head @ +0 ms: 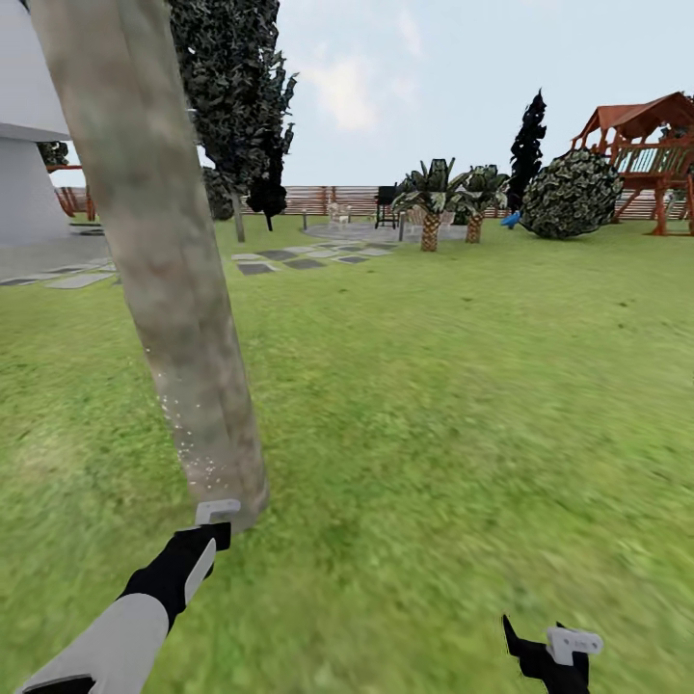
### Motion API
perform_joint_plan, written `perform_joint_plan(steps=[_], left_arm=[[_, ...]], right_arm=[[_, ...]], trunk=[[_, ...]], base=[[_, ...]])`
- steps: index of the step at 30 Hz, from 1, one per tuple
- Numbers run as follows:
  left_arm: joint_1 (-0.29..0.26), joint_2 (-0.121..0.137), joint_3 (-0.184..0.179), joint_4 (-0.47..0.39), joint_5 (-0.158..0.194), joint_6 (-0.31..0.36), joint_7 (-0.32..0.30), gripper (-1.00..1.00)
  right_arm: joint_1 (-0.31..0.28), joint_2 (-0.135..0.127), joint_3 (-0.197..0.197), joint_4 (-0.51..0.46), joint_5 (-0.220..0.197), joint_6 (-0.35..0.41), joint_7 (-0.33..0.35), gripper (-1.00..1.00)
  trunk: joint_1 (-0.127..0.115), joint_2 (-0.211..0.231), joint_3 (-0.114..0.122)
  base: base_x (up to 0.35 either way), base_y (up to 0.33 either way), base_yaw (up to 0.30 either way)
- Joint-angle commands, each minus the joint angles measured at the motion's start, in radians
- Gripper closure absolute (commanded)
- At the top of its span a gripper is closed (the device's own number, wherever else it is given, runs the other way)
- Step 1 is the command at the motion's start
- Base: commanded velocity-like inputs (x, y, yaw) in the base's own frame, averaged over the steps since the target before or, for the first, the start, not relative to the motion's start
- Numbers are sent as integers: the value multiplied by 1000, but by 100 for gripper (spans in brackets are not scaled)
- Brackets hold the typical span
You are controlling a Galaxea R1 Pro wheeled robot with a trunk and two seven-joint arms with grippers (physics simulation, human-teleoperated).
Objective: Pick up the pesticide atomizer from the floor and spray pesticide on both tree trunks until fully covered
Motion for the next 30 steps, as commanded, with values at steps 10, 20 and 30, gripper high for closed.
perform_joint_plan(steps=[10,20,30], left_arm=[[0,-2,0,0,0,0,0,100],[0,-2,0,0,0,0,0,100],[0,-2,0,0,-1,0,0,100]], right_arm=[[0,1,0,0,0,0,0,-100],[0,1,0,0,0,0,0,-100],[0,0,0,0,0,0,0,-100]], trunk=[[0,0,0],[0,0,0],[0,0,0]], base=[[46,-269,200],[0,-269,272],[0,-271,39]])
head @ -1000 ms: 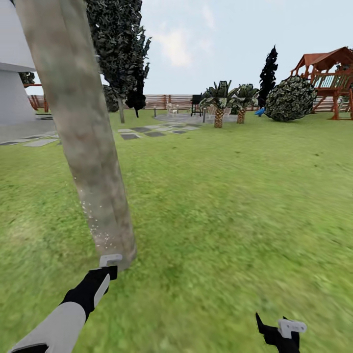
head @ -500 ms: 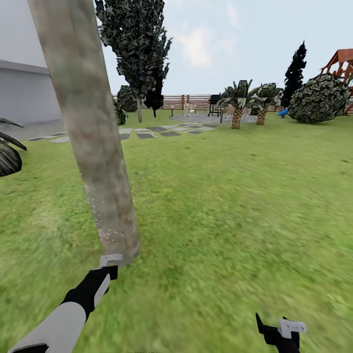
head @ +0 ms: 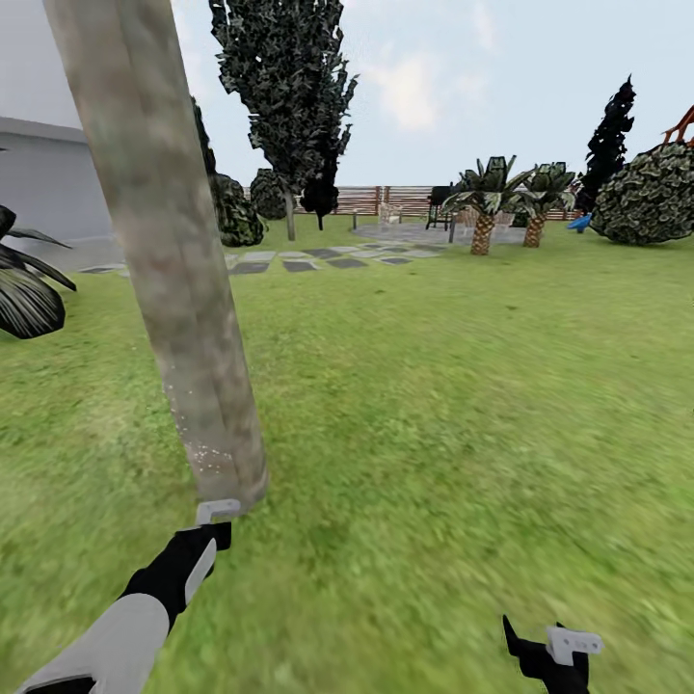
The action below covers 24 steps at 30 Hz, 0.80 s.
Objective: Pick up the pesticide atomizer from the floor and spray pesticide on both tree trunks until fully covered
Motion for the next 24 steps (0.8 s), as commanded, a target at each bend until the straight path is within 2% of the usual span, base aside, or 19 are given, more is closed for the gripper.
perform_joint_plan(steps=[1,7,24], left_arm=[[0,0,0,0,0,0,0,100],[0,-1,0,0,0,0,0,100],[0,-2,0,0,0,0,0,100]], right_arm=[[0,0,0,0,0,0,0,-100],[0,0,0,0,0,0,0,-100],[0,0,0,0,0,0,0,-100]], trunk=[[0,0,0],[0,0,0],[0,0,0]], base=[[0,-272,0],[0,-272,119],[24,-272,273]])
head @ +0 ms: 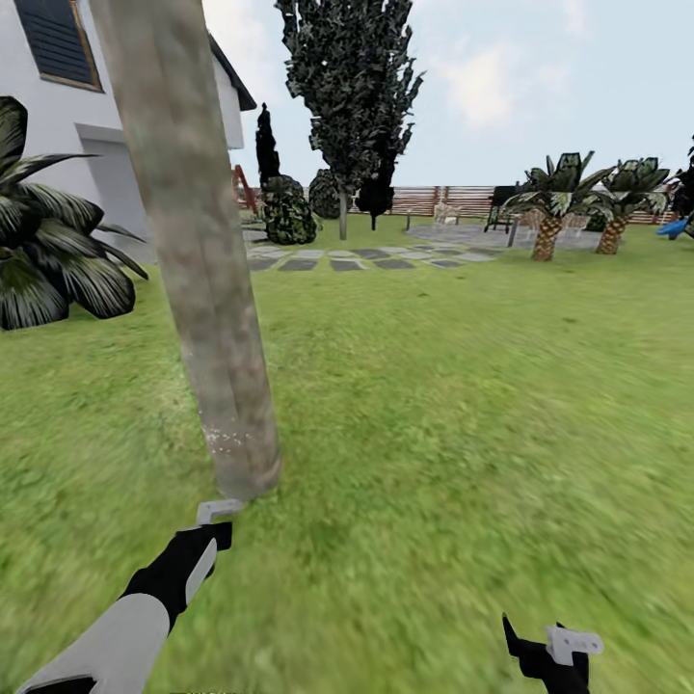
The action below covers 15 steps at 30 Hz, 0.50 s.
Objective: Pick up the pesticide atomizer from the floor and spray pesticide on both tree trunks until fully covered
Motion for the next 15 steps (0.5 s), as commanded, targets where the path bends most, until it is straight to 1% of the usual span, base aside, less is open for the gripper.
perform_joint_plan(steps=[1,15], left_arm=[[0,0,0,0,0,0,0,100],[0,-2,0,0,1,0,0,100]], right_arm=[[0,0,0,0,0,0,0,-100],[0,0,0,0,0,0,0,-100]], trunk=[[0,0,0],[0,0,0]], base=[[76,-272,276],[77,-272,270]])
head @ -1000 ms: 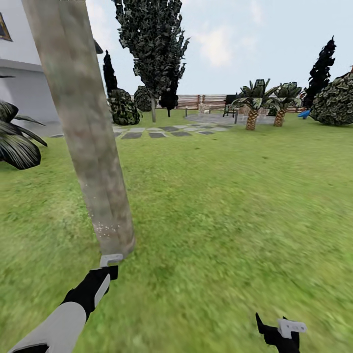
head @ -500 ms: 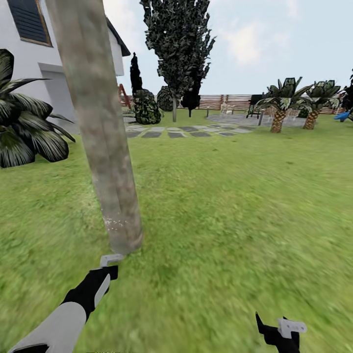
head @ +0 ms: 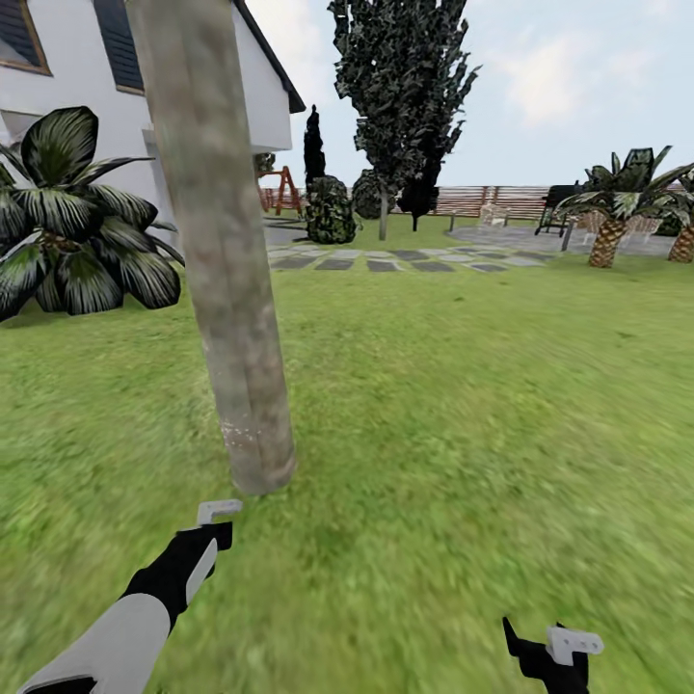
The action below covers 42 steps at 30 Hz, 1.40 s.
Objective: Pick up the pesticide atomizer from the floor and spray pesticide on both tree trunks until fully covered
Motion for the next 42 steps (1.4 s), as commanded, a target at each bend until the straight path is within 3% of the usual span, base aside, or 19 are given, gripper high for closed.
perform_joint_plan(steps=[1,16,35,42], left_arm=[[0,0,0,0,0,0,0,100],[0,0,0,0,0,0,0,100],[0,0,0,0,-3,-1,0,100],[0,0,-1,-5,-2,-2,1,100]], right_arm=[[0,0,0,0,0,0,0,-100],[0,0,0,0,0,0,0,-100],[0,0,0,0,0,0,0,-100],[0,-1,0,0,0,-1,0,-100]], trunk=[[0,0,0],[0,0,0],[0,0,0],[0,0,0]], base=[[77,-272,221],[79,-272,55],[125,-253,259],[118,-87,47]])
